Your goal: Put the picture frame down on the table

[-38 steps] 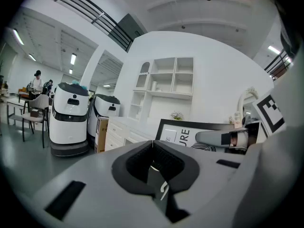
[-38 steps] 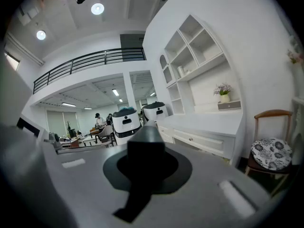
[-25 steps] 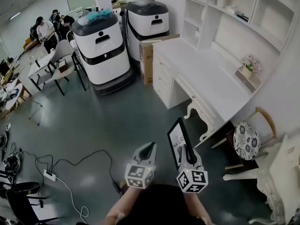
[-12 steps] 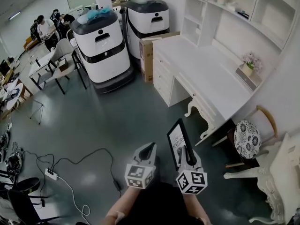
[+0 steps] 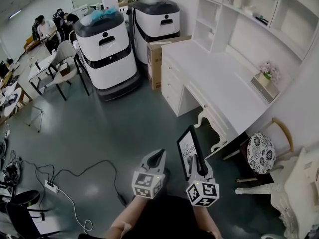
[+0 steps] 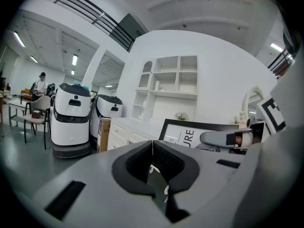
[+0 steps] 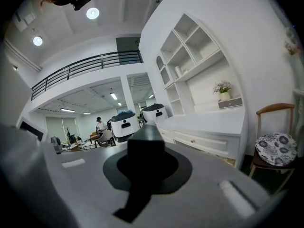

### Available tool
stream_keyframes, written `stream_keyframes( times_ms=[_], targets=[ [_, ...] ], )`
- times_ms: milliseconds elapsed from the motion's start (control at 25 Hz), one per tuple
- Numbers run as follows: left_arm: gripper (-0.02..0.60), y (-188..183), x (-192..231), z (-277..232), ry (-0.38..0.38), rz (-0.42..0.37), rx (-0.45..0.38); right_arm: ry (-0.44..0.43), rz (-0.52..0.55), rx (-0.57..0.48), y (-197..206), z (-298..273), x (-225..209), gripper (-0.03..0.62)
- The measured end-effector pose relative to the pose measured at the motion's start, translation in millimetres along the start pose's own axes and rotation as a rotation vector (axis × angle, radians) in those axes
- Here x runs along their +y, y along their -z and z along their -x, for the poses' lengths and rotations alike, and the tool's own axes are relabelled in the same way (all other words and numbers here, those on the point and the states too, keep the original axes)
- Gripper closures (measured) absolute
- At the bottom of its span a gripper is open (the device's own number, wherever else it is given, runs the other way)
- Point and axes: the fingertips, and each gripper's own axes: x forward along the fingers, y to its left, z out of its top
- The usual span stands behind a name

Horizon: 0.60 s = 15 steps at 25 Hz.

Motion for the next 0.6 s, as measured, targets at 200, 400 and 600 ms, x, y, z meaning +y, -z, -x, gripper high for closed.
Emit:
stream_keyframes(
  times_ms=[200, 400, 600],
  targets=[
    [0.569, -7, 10, -21, 0.007, 0.004, 0.003, -0.009, -0.013, 0.01, -4, -21, -1, 0.58],
    [0.569, -15, 19, -48, 0.024, -0.011, -0.007, -0.018, -0.021, 0.006, -10, -47, -4, 0.58],
    [0.569, -32, 29, -74, 0.05, -0.02, -0.007, -0.022, -0.031, -0.002, -21, -75, -5, 0.58]
  ],
)
